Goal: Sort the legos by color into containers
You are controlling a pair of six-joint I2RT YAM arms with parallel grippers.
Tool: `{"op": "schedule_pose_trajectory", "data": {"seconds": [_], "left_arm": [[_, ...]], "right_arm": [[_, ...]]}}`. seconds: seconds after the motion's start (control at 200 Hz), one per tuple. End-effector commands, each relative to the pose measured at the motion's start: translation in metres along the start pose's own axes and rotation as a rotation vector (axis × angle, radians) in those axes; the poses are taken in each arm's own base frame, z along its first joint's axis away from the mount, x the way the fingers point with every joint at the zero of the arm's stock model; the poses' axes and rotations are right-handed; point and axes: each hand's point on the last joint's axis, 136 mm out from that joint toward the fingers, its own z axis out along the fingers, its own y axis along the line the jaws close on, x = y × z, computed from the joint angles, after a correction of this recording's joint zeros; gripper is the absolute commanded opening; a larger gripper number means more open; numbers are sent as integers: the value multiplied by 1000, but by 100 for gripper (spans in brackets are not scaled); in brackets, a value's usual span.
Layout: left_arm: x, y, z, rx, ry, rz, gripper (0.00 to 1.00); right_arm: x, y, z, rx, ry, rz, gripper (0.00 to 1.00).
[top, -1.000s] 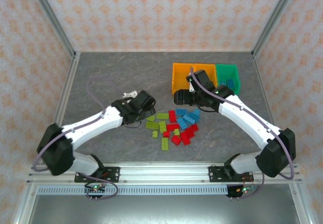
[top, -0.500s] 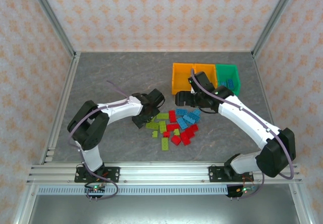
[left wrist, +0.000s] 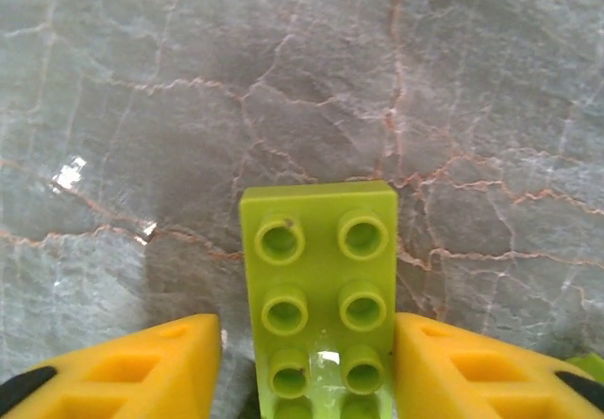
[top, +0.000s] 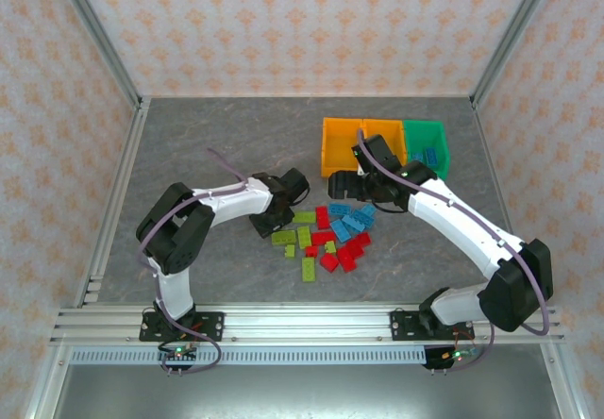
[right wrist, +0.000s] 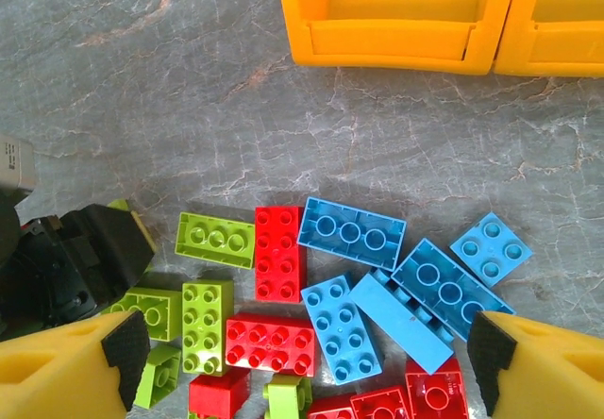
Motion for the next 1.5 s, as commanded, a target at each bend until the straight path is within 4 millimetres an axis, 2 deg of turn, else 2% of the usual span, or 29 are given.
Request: {"op": "schedule_pose_trajectory", "data": {"seconds": [0.0,0.105,0.185,0.29,0.405,0.52,0.621,0.641,0.741,0.866,0.881,0.956,1.121,1.236,1.296,1.341,1.401,1.496], "left_arm": [[5,25,21,-77,9,42,35],[5,26,22,-52,9,62,27],[-3,17,9,-2,-23,96,24],[-23,-3,-27,90,-106,177,23],[-47,-31,-81,210,-223,291,24],[-63,-59,-130,313,-331,376,24],[-69,-90,-155,386,-376,440,25],[-70,-97,-158,399,-384,451,25],[-73,-135,-173,446,-438,529,26],[-60,-195,-184,554,-470,652,26],[-57,-202,-172,542,-460,666,26],[-55,-234,-162,555,-457,689,27],[-75,-279,-134,482,-504,678,28],[-86,-295,-118,469,-505,656,33],[-90,-299,-116,480,-508,647,40],[-91,-300,-119,490,-512,646,49],[-91,-301,-128,509,-511,653,56],[-85,-298,-146,544,-499,661,60]], "right_arm": [[-2,-5,-8,34,-14,9,90],[-4,-5,-13,34,-32,9,90],[-6,-7,-17,38,-47,12,90],[-10,-8,-23,41,-70,17,90],[-13,-9,-29,45,-94,19,90],[-22,-17,-43,81,-171,51,90],[-31,-29,-53,120,-260,102,92],[-34,-30,-63,111,-297,115,93],[-39,-38,-78,123,-370,155,94],[-39,-48,-91,147,-428,188,95],[-39,-49,-92,147,-432,192,95],[-36,-53,-95,153,-447,208,96],[-30,-56,-98,149,-443,220,96],[-26,-59,-101,155,-439,220,96],[-25,-60,-103,157,-441,221,96],[-25,-60,-104,156,-444,223,96],[-24,-61,-104,154,-445,224,96],[-24,-61,-103,155,-446,227,96]]}}
